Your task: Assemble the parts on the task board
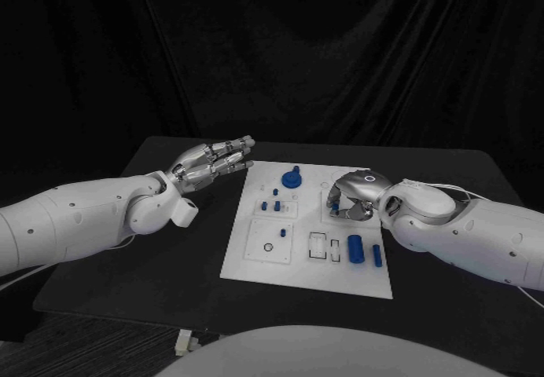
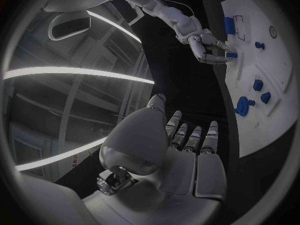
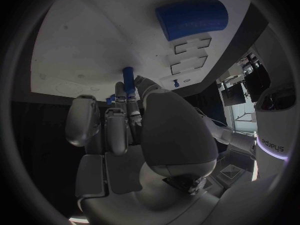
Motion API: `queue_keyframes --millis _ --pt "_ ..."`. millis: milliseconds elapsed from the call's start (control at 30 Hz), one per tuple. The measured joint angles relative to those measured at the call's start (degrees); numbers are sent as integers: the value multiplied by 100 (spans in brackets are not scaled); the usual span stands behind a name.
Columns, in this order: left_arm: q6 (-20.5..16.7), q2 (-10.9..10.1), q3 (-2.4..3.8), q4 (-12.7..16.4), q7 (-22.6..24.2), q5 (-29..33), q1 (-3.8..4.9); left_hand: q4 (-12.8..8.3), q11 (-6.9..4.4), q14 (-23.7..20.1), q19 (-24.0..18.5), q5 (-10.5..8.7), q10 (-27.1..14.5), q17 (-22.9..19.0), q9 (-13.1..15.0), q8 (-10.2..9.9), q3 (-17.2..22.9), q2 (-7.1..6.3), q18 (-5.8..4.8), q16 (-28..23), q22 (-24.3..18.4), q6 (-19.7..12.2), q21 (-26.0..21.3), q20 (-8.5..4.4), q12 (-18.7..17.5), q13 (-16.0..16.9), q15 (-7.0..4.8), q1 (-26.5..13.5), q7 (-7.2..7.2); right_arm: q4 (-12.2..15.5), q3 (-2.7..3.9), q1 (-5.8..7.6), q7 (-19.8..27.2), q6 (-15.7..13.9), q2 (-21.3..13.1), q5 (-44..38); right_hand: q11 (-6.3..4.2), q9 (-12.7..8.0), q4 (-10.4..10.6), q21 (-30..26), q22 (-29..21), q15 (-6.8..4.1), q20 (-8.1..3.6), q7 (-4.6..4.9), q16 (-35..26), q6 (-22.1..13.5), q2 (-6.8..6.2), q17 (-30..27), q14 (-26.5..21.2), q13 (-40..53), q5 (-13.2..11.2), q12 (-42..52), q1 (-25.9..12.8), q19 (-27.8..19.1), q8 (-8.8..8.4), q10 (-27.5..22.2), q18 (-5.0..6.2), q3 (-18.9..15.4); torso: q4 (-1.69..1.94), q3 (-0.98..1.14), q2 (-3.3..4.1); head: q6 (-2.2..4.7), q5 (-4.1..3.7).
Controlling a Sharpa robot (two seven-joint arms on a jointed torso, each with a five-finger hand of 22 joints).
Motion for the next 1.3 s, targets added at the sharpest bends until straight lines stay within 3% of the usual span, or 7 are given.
queue_keyframes --millis 467,500,667,767,933,967,1300 --pt "16 6 0 2 0 0 -8 0 2 51 0 0 1 0 0 1 0 7 -1 1 2 51 0 0 0 0 51 7 50 11 0 -1 6 68 -16 2 -1 18 -17 0 0 3 1 0 0 0 -1 0 -2 -7 89 -53 0 0 0 81 0 16 -1 0 -3 0 26" --pt "16 6 0 2 0 0 -8 0 2 51 0 0 1 1 0 1 0 7 0 1 1 51 0 0 0 0 51 7 50 14 0 -1 6 71 -19 2 -6 38 -101 0 0 53 1 2 0 3 -1 0 -54 -8 89 -53 0 0 0 112 0 102 -1 0 -3 0 26" --pt "17 6 0 2 0 0 -10 0 28 51 0 0 29 1 0 1 0 7 0 1 -2 51 0 1 1 0 53 7 50 55 1 -1 10 72 -49 2 -22 92 -174 0 0 81 1 75 0 80 -1 0 -20 -28 88 -54 1 0 79 331 0 174 -1 0 -3 0 40" --pt "17 6 0 2 0 0 -11 0 28 91 0 0 29 1 0 1 0 7 0 4 -2 53 0 1 1 0 93 7 51 106 1 -1 20 57 -76 2 -9 130 -174 0 0 80 1 40 0 187 -100 0 -20 -37 88 -54 100 0 117 362 0 174 -1 0 -3 0 48" --pt "17 5 0 2 0 0 -12 0 28 91 -1 0 29 1 1 1 0 7 0 48 -2 94 0 1 66 0 94 7 91 182 2 7 45 4 -118 2 -25 179 -237 0 0 77 1 -15 0 304 -100 0 -17 -102 86 -121 100 0 150 461 0 237 -1 0 -3 0 62" --pt "17 4 0 3 0 0 -12 0 28 92 -1 0 29 1 1 1 0 7 -1 48 -2 94 0 1 66 0 94 7 91 199 1 14 51 -9 -128 2 -19 201 -237 0 0 17 1 -10 0 360 -100 0 43 -111 86 -121 100 0 172 495 0 237 -1 -1 -3 0 64" --pt "17 10 0 5 0 0 -14 0 29 88 -1 0 29 1 1 1 0 7 0 49 -2 95 0 2 66 0 99 7 92 504 -1 306 84 -167 -285 3 -49 211 -238 1 0 -21 0 -40 0 409 -100 0 1 -144 84 -187 100 0 200 587 0 237 -1 -1 -7 0 105"
